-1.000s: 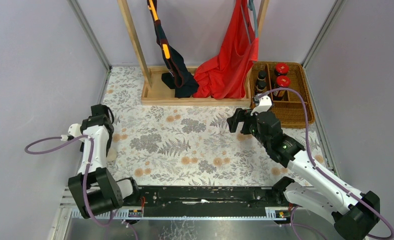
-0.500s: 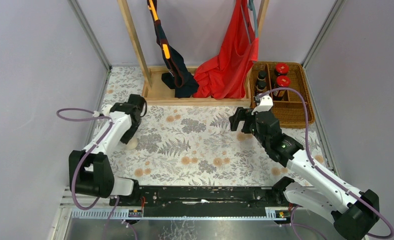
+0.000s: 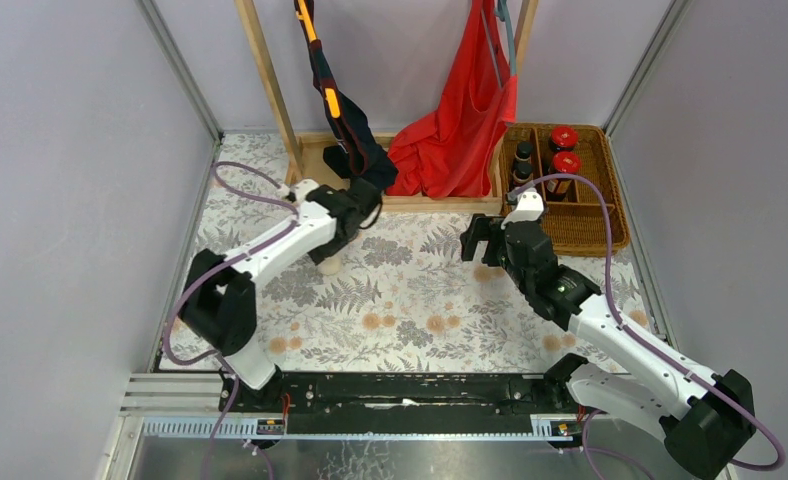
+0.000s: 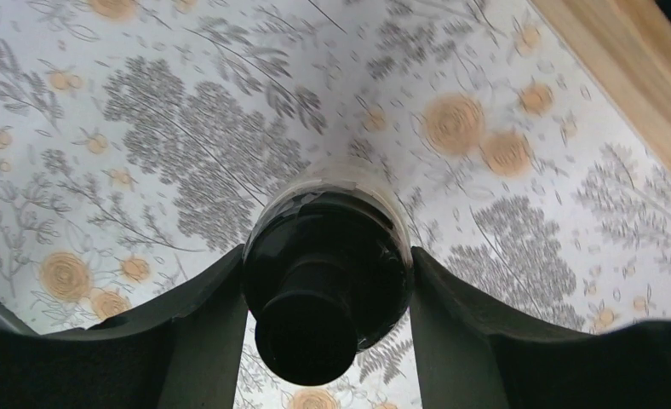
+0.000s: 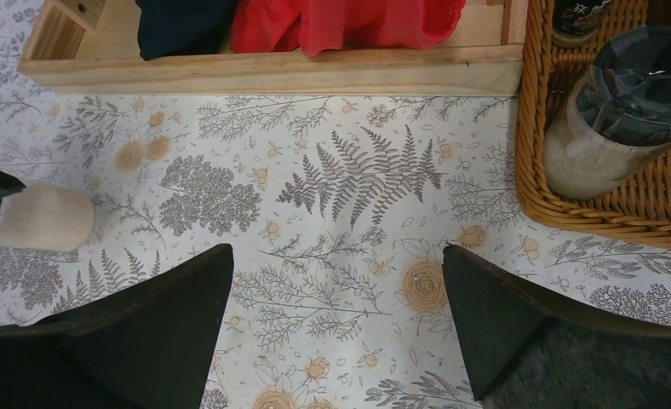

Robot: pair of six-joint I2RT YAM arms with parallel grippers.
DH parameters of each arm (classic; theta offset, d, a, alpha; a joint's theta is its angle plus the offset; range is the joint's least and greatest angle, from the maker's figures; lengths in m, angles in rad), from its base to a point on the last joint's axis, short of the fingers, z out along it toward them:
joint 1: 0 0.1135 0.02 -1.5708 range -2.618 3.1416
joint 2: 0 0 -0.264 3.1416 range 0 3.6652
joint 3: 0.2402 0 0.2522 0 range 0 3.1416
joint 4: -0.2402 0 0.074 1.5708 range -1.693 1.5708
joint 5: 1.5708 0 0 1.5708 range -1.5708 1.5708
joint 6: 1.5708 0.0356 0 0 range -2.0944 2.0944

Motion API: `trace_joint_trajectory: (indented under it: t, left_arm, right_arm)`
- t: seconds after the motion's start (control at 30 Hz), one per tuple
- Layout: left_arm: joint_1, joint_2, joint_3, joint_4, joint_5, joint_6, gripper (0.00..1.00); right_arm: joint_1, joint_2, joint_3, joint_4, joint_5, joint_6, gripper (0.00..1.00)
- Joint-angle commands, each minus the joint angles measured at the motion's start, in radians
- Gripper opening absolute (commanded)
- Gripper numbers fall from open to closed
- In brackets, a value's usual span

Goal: Organize the condiment bottles
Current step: Place the bottle at the center of the board.

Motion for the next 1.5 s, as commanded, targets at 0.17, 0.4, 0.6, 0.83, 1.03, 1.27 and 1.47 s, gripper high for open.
trace_joint_trajectory:
  t: [0.17,0.4,0.6,0.83,1.03,1.27,1.47]
  left_arm:
    - [-0.191,0.162,0.189,-0.057,-0.04,-0.045,0.0]
    - [-0.295,0.247,0.297,-0.059,-0.011,-0.049,0.0]
    - [-0.335,0.289,0.325,-0.058,0.002,-0.058,0.0]
    - [-0.344,0.332,0.327,-0.053,0.019,-0.056,0.0]
    - [-0.344,0.327,0.296,-0.015,0.042,-0.042,0.0]
    - [-0.344,0.312,0.279,-0.004,0.045,-0.034,0.0]
    - [-0.343,0.303,0.273,-0.004,0.052,-0.034,0.08]
  right_arm:
    - [-0.007,-0.003,0.017,0.016,0.044,0.004,1.0]
    - [-0.008,-0.006,0.015,0.016,0.042,0.002,1.0]
    - [-0.007,-0.003,0.012,0.02,0.037,0.006,1.0]
    - [-0.008,-0.004,0.011,0.023,0.029,0.006,1.0]
    - [-0.007,-0.003,0.009,0.026,0.025,0.005,0.99]
    - [-0.008,-0.001,0.007,0.028,0.021,0.007,0.99]
    - [-0.008,-0.004,0.005,0.029,0.022,0.007,0.99]
